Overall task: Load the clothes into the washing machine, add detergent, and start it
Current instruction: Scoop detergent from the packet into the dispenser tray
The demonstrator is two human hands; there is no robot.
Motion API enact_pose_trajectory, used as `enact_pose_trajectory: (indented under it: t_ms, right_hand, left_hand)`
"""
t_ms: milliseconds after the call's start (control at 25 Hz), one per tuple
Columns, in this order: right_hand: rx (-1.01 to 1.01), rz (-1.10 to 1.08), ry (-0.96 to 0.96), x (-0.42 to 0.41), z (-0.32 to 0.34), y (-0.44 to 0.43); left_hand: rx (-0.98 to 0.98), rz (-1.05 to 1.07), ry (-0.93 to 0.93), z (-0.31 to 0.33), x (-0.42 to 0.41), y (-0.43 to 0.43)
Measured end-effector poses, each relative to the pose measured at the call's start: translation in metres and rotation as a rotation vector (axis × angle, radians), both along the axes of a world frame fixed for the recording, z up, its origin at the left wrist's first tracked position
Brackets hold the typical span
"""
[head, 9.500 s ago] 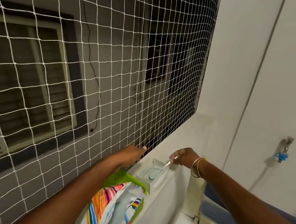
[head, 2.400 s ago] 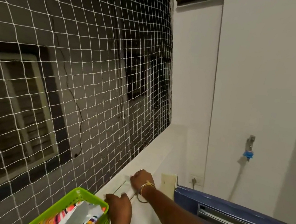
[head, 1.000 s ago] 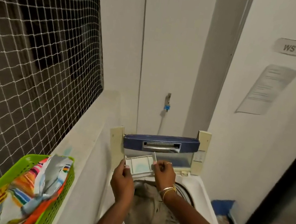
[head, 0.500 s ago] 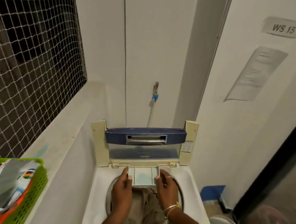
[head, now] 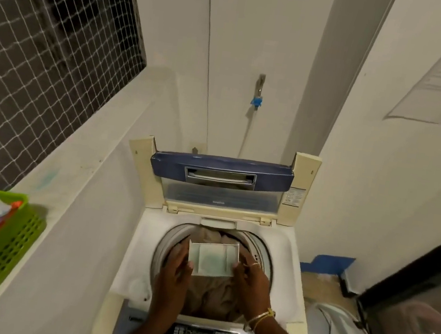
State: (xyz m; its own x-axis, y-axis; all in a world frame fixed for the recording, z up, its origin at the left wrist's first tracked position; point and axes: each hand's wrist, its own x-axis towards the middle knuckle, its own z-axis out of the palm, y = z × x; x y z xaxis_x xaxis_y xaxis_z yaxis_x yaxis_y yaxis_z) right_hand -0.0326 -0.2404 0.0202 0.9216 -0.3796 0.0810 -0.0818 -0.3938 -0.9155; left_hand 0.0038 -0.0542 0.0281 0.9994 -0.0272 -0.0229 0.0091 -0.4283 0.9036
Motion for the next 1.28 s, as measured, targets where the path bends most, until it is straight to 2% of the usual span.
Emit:
enact_pose_trajectory:
  t_ms: [360, 720, 920, 1280]
  right_hand:
    - [-0.011, -0.125, 0.094, 0.021, -0.024, 0.008]
    - [0.017, -0.216, 0.132, 0.051, -0.041, 0.033]
    - [0.006, -0.223, 0.176, 0.074, -0.048, 0.024]
    - [0.020, -0.159, 0.180, 0.095, -0.052, 0.001]
  left_hand:
    - [-0.108, -0.027, 0.121, -0.023, 0.033, -0.014]
    - [-0.081, -0.057, 0.139, -0.042, 0.068, 0.001]
    - [-0.026, -0.073, 0.154, -0.060, 0.093, -0.007]
    - [-0.073, -0.056, 0.192, -0.068, 0.114, -0.025]
